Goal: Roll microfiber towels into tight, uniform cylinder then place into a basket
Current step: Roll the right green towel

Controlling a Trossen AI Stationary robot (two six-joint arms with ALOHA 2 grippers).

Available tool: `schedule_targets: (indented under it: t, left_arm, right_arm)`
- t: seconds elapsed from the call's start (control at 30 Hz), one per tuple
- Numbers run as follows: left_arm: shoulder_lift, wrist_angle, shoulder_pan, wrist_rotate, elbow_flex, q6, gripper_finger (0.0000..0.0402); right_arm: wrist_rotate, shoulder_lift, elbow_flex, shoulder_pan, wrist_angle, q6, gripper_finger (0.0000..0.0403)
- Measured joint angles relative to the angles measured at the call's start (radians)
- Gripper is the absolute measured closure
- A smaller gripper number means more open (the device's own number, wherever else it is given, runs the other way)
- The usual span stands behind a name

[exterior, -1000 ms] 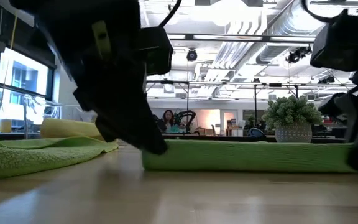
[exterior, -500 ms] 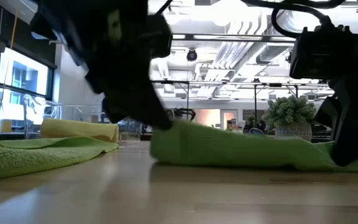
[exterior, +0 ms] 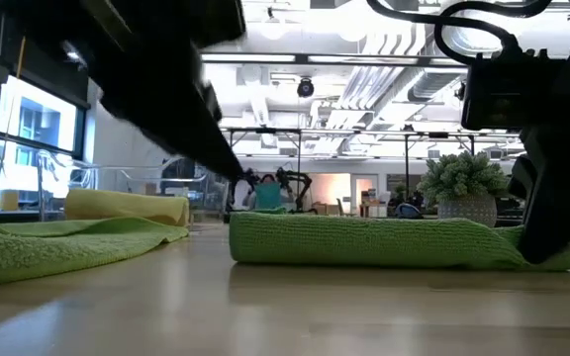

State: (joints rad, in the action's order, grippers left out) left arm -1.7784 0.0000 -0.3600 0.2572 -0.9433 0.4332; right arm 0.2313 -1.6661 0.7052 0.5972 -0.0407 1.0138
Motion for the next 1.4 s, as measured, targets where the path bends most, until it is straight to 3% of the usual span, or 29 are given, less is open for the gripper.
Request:
schedule_targets:
  t: [0.1,0.23,0.63,1.17,1.4]
  left_arm:
    - [0.019,0.021,-0.048,-0.018,0.000,-0.103,0.0373]
    - [0.005,0.102,-0.094,0.047,-0.002,-0.225,0.0361]
    - [-0.105,0.260,-0.033,0.022,-0.001,-0.416,0.0233]
    - [-0.189,0.232,0.035,0.007,-0.001,-0.380,0.0220]
    - [-0.204,0.191,0.052,-0.011,-0.006,-0.245,0.0232]
  right_arm:
    - [0.000,0.000,0.000,0.000,0.000,0.000,0.0402]
    - [0.001,0.000,0.000,-0.002,0.001,0.000,0.0403]
    - [0.004,0.000,0.000,-0.002,0.006,0.007,0.0403]
    - [0.004,-0.001,0.000,-0.002,0.007,0.007,0.0403]
    - [0.005,-0.001,0.000,-0.003,0.013,0.007,0.0403]
